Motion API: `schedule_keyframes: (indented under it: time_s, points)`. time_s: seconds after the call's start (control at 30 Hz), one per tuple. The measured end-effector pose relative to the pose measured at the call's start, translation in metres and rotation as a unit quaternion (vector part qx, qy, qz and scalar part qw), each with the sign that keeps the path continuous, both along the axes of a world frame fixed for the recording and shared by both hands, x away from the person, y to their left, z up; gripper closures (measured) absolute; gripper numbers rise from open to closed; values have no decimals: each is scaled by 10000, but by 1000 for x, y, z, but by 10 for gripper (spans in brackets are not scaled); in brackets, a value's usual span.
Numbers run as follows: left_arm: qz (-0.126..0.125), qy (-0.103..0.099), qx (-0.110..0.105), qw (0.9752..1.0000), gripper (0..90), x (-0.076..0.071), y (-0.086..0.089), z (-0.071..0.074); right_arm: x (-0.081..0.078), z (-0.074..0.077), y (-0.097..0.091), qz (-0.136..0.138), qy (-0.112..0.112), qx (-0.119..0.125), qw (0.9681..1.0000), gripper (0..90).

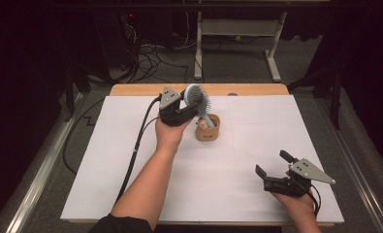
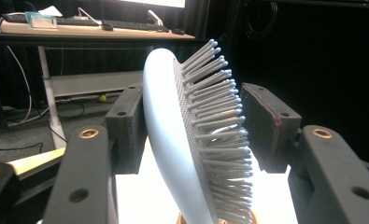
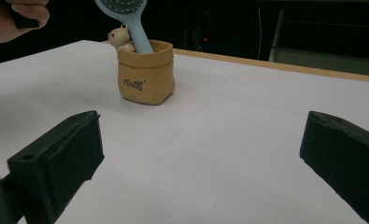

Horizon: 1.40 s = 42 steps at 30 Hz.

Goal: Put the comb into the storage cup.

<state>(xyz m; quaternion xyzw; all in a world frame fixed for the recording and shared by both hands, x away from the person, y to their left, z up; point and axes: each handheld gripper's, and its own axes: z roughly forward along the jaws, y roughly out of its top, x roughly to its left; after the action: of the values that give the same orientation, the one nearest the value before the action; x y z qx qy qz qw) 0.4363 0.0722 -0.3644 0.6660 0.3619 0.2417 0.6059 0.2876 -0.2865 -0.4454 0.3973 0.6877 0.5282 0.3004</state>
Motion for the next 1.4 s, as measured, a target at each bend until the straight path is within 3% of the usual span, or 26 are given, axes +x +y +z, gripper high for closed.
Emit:
schedule_keyframes:
  time_s: [0.4, 1.0, 1.4]
  points:
    - [57, 60, -36, 10000, 376, 1, 4, 2, 0, 0, 1, 8, -7, -11, 10000, 0]
    - [104, 146, 139, 9997, 298, 2, 7, 1, 0, 0, 1, -4, -12, -6, 10000, 0]
    - [146, 315, 174, 9992, 250, 4, 13, -2, 0, 0, 1, -14, -9, -17, 10000, 0]
